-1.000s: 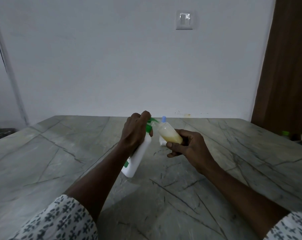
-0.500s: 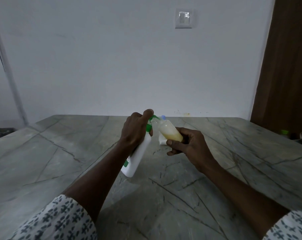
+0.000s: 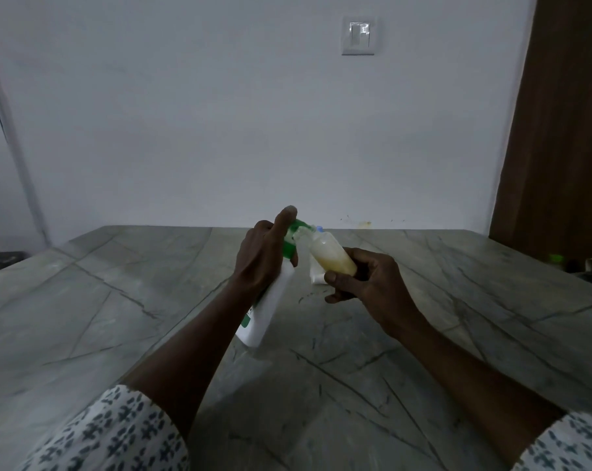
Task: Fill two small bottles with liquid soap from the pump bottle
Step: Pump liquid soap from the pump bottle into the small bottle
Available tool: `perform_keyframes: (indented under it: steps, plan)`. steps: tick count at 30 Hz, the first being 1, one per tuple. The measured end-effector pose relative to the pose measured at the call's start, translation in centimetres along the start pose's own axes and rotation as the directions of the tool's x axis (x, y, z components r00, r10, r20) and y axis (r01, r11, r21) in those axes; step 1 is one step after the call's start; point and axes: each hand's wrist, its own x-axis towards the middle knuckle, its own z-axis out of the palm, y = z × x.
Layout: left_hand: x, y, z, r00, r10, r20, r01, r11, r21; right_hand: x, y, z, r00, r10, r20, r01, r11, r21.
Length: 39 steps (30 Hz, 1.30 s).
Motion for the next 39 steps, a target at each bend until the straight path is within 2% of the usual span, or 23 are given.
perform_keyframes:
  steps: [4, 11, 20, 28, 33, 39]
  plan:
    - [0.1, 0.2, 0.0, 0.999, -0.042, -0.001, 0.042, 0.999, 0.011, 0.0, 0.0, -0.1, 1.0, -0.012, 0.002, 0.012, 1.0, -0.023]
    - [-0.3, 1.1, -0.1, 0.998, -0.024, -0.05, 0.028, 0.997, 0.07, -0.1, 0.1, 0.1, 1.0, -0.002, 0.015, 0.003, 0.999, -0.047]
    - [0.0, 0.0, 0.0, 1.0, -0.005, -0.015, 0.005, 1.0, -0.001, -0.1, 0.2, 0.2, 1.0, 0.009, 0.006, -0.009, 1.0, 0.002]
    - [-0.1, 0.6, 0.0, 0.999, -0.046, -0.004, 0.046, 0.997, 0.06, -0.1, 0.3, 0.2, 1.0, 0.017, 0.012, -0.017, 1.0, 0.016]
    - [-0.3, 1.2, 0.2, 0.999, -0.009, -0.053, 0.013, 0.997, 0.07, -0.1, 0.4, 0.1, 1.0, 0.021, 0.022, -0.021, 1.0, -0.019]
    - [0.0, 0.3, 0.1, 0.999, 0.04, -0.024, -0.039, 0.999, 0.036, -0.1, 0.4, 0.2, 0.999, -0.005, 0.033, 0.006, 0.999, -0.035]
